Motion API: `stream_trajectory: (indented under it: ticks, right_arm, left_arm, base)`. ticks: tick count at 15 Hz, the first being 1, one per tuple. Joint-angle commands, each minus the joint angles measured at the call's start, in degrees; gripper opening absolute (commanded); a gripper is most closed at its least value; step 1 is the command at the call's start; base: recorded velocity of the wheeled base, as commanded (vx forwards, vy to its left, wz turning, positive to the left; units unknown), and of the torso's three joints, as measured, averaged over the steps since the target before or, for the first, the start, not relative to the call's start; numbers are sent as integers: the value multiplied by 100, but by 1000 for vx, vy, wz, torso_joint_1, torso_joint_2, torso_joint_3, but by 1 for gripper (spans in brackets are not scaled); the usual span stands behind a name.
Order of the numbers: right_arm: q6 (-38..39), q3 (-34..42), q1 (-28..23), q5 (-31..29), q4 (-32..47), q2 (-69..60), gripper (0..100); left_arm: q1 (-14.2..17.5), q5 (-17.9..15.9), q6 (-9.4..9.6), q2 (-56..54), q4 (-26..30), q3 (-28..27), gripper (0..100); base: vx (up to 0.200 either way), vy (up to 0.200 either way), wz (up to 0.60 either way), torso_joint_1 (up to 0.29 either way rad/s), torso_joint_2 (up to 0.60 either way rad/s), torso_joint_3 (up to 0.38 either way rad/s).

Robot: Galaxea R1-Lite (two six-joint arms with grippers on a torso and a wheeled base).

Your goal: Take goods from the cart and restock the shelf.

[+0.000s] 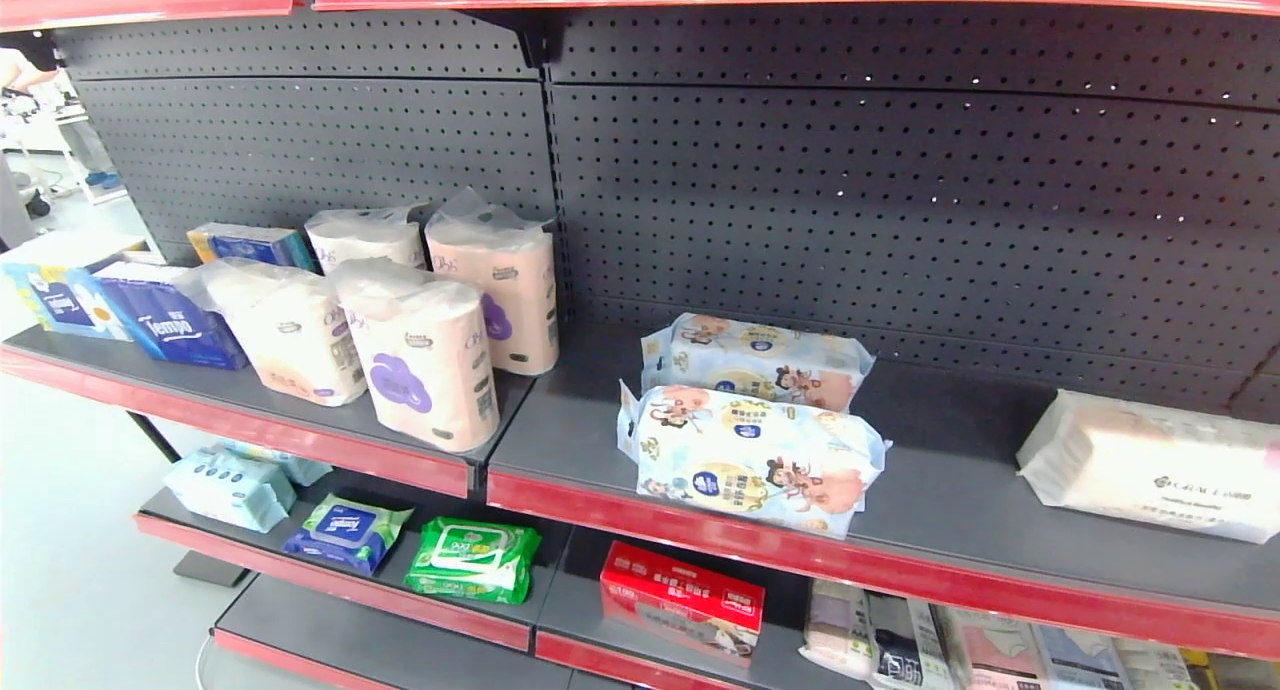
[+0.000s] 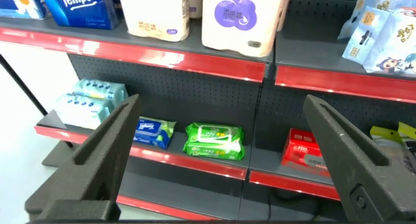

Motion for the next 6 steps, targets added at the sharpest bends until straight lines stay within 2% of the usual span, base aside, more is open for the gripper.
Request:
stream_trajectory:
  ticks: [1,6]
  right_arm:
    - [34,3,84,5,-4,-55,100]
    - [148,12,102,-4,-13,-55,100]
  left_arm:
    - [5,-1,-1,0,-1,0,100]
    - [5,-1,-1,0,-1,0,100]
  base:
    - [0,0,0,0,0,0]
    - [0,0,0,0,0,0]
